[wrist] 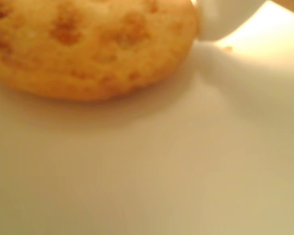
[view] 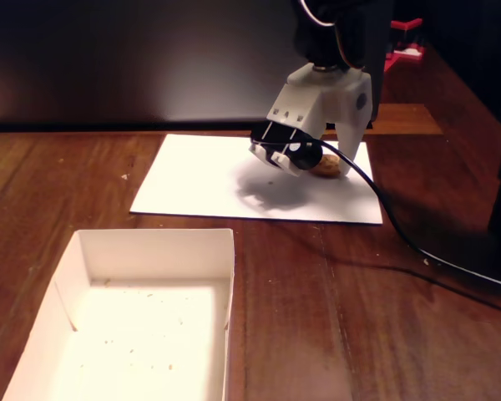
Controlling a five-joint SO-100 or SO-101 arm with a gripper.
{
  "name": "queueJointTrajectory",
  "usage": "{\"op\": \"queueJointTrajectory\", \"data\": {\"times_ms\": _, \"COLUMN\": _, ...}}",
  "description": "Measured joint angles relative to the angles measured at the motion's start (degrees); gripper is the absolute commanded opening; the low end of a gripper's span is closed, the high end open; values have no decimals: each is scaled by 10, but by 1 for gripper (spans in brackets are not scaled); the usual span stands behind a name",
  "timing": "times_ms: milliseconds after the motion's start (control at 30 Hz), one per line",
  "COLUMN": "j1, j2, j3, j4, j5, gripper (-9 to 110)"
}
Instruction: Grasp a mini cookies block and put it in the white box.
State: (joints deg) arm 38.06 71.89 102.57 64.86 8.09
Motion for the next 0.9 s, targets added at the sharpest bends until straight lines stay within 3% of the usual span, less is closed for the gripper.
{"op": "queueJointTrajectory", "data": {"times_ms": 567, "j1": -3, "j2": 20, "j3": 2, "j4": 12, "j5": -17, "gripper": 22}}
{"op": "queueJointTrajectory", "data": {"times_ms": 900, "j1": -35, "j2": 133, "j3": -7, "j4": 60, "j5": -34, "gripper": 22}}
